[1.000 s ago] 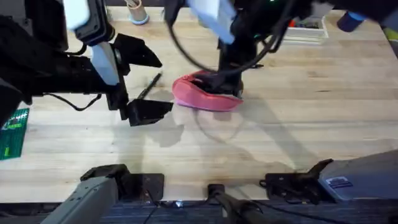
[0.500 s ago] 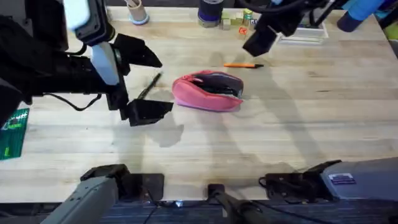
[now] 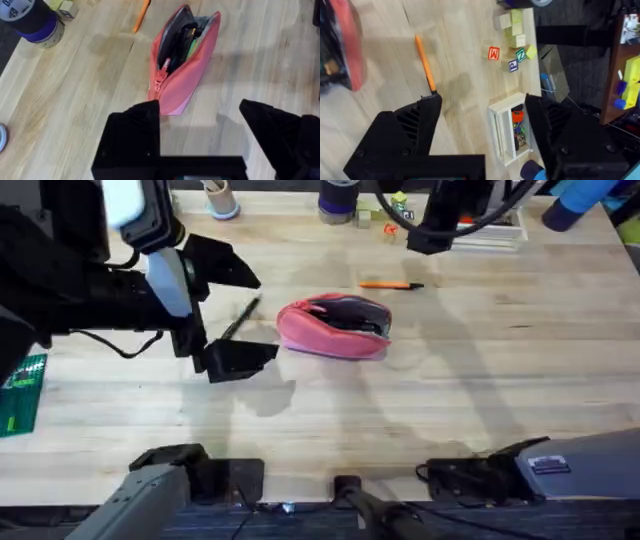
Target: Unzip the bag, pick up the pens from the table one at a time and place them inside, then zip the bag closed.
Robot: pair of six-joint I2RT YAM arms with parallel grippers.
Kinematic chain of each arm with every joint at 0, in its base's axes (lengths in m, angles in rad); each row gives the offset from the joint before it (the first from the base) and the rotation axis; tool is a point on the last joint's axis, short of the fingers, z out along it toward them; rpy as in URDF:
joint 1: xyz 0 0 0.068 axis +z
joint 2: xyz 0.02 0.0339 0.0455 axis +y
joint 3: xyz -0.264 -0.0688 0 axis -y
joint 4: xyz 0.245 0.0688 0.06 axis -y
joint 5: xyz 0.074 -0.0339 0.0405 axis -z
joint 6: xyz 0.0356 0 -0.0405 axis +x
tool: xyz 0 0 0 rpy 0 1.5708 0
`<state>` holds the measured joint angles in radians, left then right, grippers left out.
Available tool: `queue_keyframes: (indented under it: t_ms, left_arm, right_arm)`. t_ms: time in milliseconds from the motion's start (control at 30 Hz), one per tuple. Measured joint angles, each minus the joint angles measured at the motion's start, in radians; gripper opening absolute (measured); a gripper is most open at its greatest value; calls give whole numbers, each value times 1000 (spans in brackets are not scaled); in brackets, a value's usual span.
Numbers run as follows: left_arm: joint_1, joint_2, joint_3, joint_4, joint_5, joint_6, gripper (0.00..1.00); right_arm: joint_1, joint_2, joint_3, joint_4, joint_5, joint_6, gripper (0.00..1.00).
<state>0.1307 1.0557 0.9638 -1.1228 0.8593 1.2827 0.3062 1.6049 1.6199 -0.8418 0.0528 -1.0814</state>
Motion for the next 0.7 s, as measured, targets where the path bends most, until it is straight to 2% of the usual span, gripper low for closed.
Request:
queue_keyframes:
  t_ms: [300,700]
  left_arm:
    - [0,0,0,0,0,0,993]
    - [0,0,0,0,0,0,993]
  right_arm:
    - [-47,147,0,10,-4,-70,995]
    - [-54,297,0,41,-97,-79,995]
